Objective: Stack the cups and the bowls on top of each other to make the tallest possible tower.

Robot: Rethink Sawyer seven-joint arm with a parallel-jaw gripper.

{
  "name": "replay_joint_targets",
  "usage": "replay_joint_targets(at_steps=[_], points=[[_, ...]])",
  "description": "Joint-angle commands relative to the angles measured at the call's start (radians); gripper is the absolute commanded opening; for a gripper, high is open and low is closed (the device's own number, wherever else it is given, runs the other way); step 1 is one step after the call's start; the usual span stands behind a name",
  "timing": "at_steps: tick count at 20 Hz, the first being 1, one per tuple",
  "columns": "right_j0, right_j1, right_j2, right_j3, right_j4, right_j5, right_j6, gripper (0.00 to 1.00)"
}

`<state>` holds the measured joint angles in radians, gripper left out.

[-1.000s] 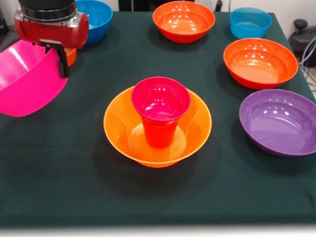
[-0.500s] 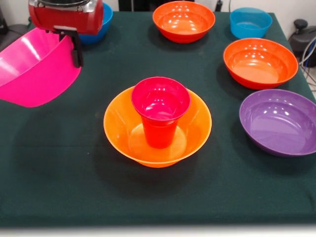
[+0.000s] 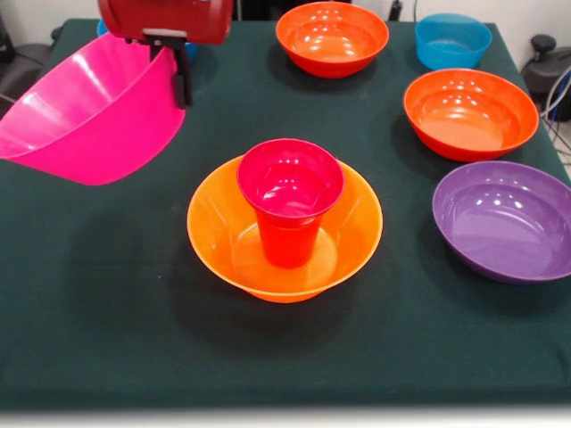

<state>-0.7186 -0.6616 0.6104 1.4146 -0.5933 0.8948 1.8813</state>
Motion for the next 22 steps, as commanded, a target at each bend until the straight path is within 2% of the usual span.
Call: replay_joint_targets(at_steps=[1,22], points=[[0.048,0.005,-0.047,0.049,0.011,0.086,-0.052,0.0],[0.076,0.011,-0.057,0.05,0.029,0.06,-0.02,0.0]])
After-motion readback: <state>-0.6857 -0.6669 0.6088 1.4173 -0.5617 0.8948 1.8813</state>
